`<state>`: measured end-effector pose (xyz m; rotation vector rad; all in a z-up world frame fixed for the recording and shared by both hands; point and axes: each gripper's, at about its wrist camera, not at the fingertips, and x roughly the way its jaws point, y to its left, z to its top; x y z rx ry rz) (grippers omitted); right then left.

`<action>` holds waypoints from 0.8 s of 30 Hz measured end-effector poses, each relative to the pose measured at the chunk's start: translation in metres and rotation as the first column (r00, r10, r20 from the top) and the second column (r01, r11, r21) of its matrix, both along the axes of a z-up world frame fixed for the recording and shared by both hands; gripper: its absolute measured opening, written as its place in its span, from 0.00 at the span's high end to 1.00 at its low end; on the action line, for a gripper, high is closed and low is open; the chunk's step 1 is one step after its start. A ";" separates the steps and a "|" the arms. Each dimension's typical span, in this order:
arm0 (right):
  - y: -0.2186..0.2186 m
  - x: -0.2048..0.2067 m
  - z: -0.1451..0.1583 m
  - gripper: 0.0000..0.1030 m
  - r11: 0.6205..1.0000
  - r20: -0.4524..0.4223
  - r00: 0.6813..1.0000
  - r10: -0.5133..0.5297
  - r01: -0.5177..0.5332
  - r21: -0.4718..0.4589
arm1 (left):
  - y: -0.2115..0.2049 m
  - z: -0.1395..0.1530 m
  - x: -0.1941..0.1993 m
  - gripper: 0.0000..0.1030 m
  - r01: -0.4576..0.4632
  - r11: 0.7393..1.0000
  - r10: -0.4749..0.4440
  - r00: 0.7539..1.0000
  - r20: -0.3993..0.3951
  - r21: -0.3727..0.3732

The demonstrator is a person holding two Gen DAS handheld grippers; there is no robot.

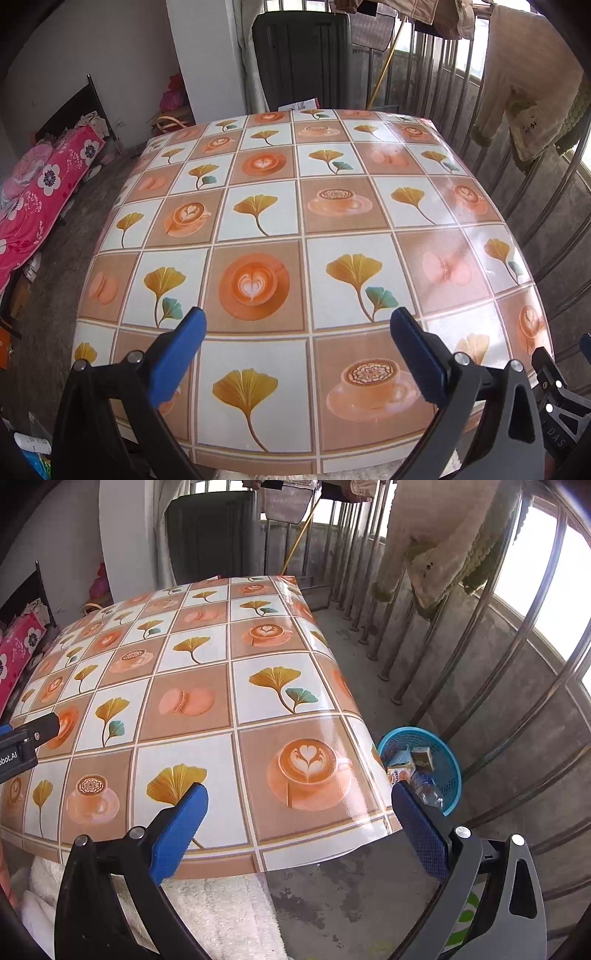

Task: Collect trash

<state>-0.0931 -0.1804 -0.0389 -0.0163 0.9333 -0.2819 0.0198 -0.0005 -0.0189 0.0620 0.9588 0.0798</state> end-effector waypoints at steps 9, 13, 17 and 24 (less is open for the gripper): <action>-0.007 -0.004 0.012 0.07 0.999 0.031 0.999 -0.013 0.015 -0.046 | -0.016 0.030 -0.010 0.05 0.037 0.999 -0.037 0.999 0.031 0.000; -0.012 -0.007 0.015 0.07 0.998 0.039 0.999 -0.031 0.033 -0.058 | -0.026 0.027 -0.006 0.05 0.081 0.997 -0.080 0.996 0.040 -0.004; -0.019 -0.013 0.014 0.07 0.997 0.033 0.998 -0.053 0.055 -0.057 | -0.042 0.019 -0.006 0.05 0.143 0.990 -0.143 0.989 0.034 -0.007; -0.029 -0.018 0.016 0.07 0.994 0.035 0.996 -0.084 0.086 -0.064 | -0.058 0.020 -0.012 0.05 0.179 0.984 -0.178 0.983 0.043 -0.009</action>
